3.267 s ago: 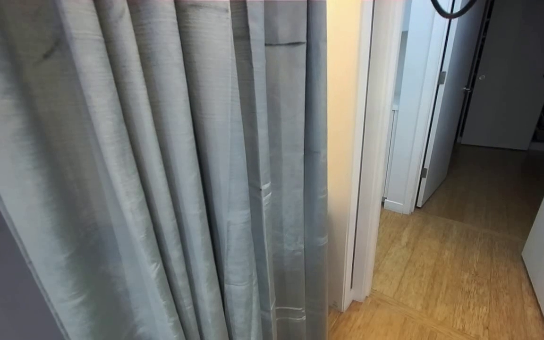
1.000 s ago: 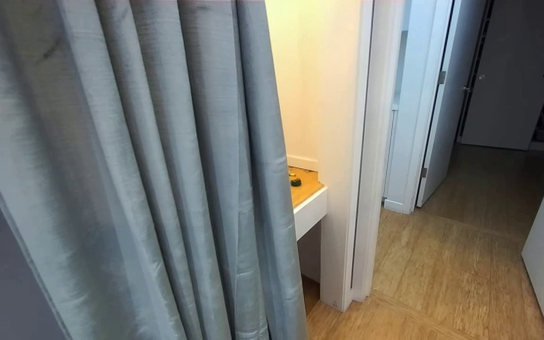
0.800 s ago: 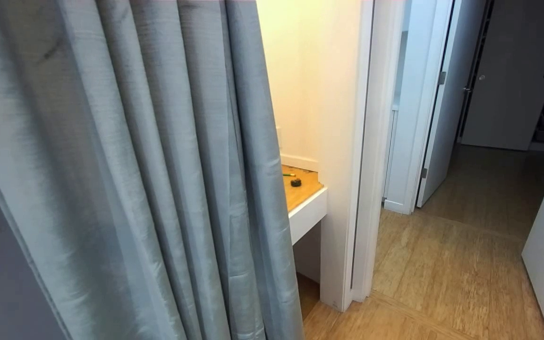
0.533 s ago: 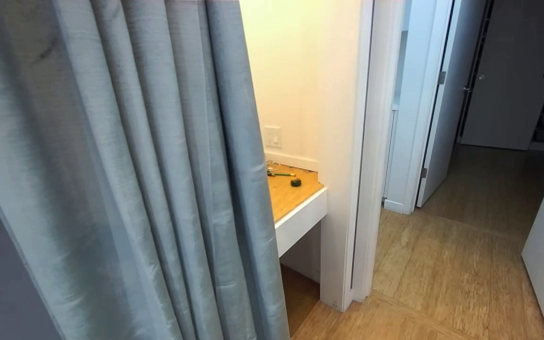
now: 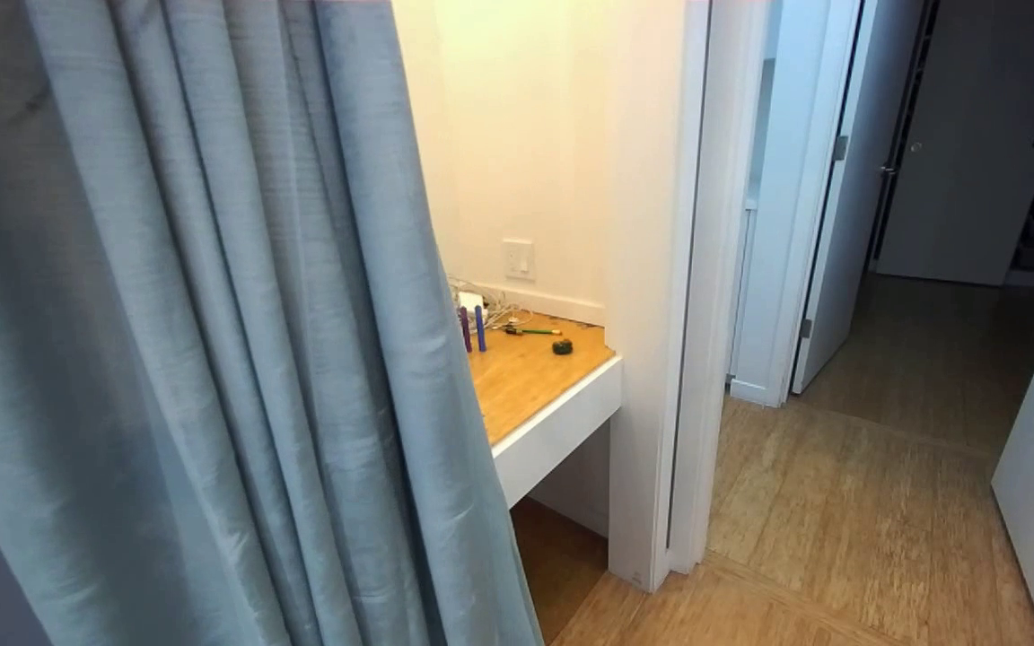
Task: Pull the curtain to the left
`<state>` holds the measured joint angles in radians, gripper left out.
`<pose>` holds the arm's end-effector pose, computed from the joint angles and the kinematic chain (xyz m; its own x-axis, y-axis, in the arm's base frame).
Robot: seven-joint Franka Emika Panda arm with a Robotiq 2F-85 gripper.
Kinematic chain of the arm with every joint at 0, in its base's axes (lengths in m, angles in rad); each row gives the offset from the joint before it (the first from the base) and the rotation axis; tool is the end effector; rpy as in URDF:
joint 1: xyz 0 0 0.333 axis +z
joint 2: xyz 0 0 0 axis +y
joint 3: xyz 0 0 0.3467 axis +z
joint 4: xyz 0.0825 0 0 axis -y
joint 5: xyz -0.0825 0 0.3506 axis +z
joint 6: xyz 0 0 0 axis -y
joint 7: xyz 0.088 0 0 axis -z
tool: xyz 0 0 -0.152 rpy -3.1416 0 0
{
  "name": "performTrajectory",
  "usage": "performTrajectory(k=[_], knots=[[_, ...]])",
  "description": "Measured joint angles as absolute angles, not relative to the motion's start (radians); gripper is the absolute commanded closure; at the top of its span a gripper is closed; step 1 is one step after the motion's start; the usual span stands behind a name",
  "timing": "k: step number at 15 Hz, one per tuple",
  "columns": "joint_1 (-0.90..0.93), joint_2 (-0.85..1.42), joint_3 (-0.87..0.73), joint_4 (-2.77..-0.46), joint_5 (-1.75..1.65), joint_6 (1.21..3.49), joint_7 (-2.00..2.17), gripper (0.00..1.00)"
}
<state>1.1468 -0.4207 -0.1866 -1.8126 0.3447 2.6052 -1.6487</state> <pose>0.2789 0.3433 0.8518 -0.8255 0.4542 0.3351 0.4368 0.1380 0.8889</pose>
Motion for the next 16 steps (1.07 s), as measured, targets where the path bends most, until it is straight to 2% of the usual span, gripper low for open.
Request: performTrajectory(k=[16], knots=[[1.092,-0.289,-0.133,-1.63,0.604,2.452,-1.861,0.97]])
